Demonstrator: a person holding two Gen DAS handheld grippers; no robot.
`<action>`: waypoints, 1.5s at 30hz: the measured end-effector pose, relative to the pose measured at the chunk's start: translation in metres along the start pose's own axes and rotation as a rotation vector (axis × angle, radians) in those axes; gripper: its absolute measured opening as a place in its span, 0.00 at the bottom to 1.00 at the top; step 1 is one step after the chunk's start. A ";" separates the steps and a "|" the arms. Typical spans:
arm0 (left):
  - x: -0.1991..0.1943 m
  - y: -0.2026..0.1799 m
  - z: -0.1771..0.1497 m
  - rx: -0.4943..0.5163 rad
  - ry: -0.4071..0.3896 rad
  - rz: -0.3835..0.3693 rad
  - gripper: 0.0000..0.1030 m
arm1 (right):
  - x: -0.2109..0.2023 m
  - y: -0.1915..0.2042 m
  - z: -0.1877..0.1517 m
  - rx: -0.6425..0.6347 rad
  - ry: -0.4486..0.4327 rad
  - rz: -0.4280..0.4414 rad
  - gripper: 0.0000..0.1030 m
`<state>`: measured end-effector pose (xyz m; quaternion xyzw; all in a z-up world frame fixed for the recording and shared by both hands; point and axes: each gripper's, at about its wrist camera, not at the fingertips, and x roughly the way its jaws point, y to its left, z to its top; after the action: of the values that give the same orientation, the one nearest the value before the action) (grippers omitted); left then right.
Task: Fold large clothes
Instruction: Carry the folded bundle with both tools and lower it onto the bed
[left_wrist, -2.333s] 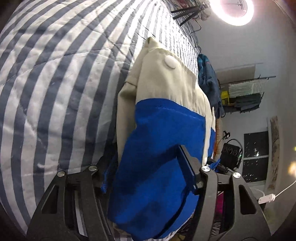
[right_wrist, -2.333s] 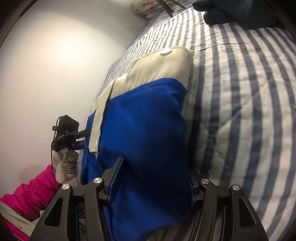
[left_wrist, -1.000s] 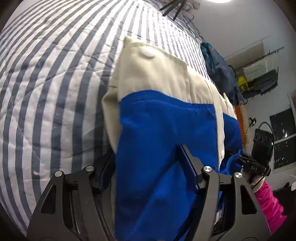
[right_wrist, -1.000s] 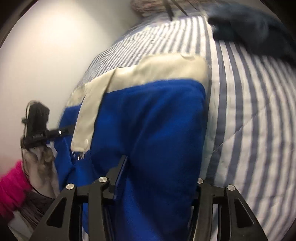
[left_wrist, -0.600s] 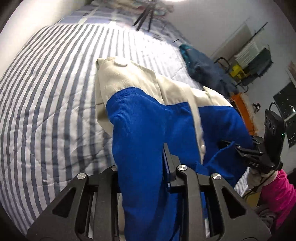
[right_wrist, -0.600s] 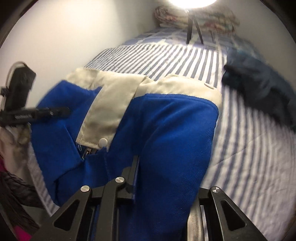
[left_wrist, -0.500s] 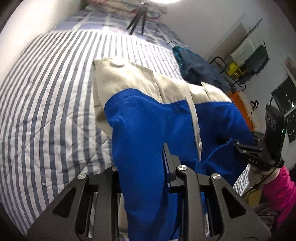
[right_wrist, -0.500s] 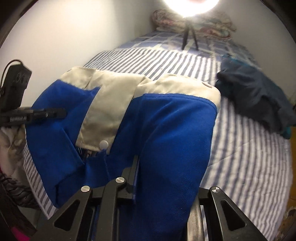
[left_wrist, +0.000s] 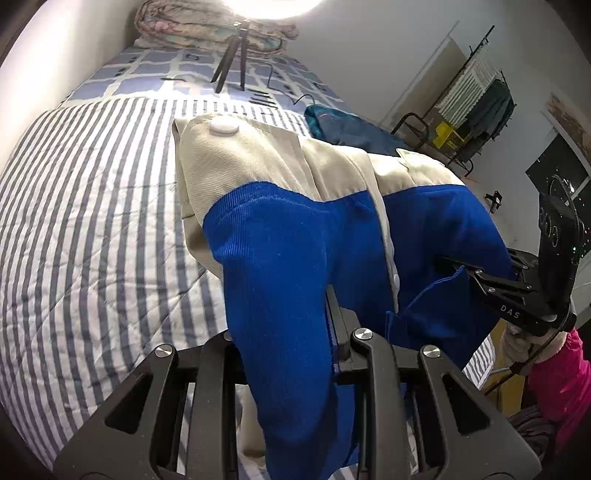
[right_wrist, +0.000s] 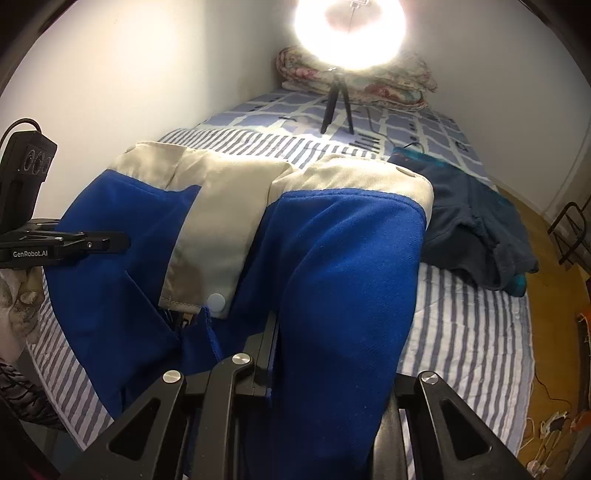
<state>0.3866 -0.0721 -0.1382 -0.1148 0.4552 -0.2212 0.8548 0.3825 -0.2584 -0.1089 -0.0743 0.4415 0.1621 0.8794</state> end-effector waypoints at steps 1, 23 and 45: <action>0.002 -0.002 0.002 0.007 -0.002 0.000 0.22 | -0.001 -0.004 0.000 0.002 -0.004 -0.005 0.18; 0.102 -0.106 0.141 0.171 -0.074 -0.120 0.22 | -0.031 -0.168 0.062 0.071 -0.115 -0.166 0.18; 0.272 -0.128 0.264 0.177 -0.066 0.010 0.31 | 0.091 -0.321 0.123 0.210 -0.081 -0.261 0.28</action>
<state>0.7033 -0.3171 -0.1375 -0.0435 0.4057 -0.2523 0.8774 0.6379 -0.5057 -0.1118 -0.0323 0.4067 0.0023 0.9130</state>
